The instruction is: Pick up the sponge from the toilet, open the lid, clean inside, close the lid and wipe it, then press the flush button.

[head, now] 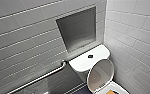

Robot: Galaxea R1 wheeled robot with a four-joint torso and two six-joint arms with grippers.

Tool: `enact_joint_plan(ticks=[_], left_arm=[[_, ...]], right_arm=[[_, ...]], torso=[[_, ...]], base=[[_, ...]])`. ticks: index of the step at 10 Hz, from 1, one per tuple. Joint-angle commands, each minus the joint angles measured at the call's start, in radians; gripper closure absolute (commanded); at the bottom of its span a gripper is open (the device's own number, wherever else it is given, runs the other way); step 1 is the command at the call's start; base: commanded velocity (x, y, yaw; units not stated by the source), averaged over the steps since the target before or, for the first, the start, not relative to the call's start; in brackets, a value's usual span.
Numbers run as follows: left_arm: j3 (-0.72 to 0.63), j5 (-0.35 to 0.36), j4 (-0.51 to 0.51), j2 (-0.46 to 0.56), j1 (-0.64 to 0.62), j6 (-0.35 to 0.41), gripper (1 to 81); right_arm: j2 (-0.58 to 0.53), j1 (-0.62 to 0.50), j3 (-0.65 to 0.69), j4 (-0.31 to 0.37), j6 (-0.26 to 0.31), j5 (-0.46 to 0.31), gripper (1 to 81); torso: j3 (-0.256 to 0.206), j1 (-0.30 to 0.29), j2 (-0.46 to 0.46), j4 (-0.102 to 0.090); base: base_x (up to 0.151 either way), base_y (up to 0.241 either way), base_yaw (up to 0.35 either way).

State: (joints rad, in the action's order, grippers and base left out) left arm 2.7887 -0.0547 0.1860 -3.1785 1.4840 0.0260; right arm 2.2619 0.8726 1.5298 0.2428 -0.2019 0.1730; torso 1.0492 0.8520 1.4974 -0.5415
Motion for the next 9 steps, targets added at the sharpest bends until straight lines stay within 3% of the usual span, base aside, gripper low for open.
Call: enact_joint_plan(ticks=[1,3,4,6,9], left_arm=[[0.003,-0.077,0.004,0.006,0.002,0.005,1.0],[0.003,-0.077,0.003,0.009,0.003,0.005,1.0],[0.003,-0.077,0.001,0.012,0.002,0.005,1.0],[0.005,-0.077,-0.003,0.018,0.003,0.005,1.0],[0.005,-0.077,0.001,0.018,0.003,0.003,1.0]], right_arm=[[0.051,-0.157,0.100,0.103,-0.002,-0.052,81.1],[0.162,-0.203,0.240,0.187,-0.001,-0.062,81.1],[0.218,-0.224,0.328,0.190,-0.002,-0.125,81.1],[0.297,-0.229,0.473,0.190,-0.002,-0.167,81.1],[0.292,-0.163,0.483,0.188,-0.002,-0.165,81.1]], torso=[[0.000,0.000,0.000,0.000],[0.000,0.000,0.000,0.000],[0.000,0.000,0.000,0.000],[0.000,0.000,0.000,0.000],[0.000,0.000,0.000,0.000]], base=[[0.000,0.000,0.000],[0.000,0.000,0.000],[0.000,0.000,0.000],[0.000,0.000,0.000],[0.000,0.000,0.000]])
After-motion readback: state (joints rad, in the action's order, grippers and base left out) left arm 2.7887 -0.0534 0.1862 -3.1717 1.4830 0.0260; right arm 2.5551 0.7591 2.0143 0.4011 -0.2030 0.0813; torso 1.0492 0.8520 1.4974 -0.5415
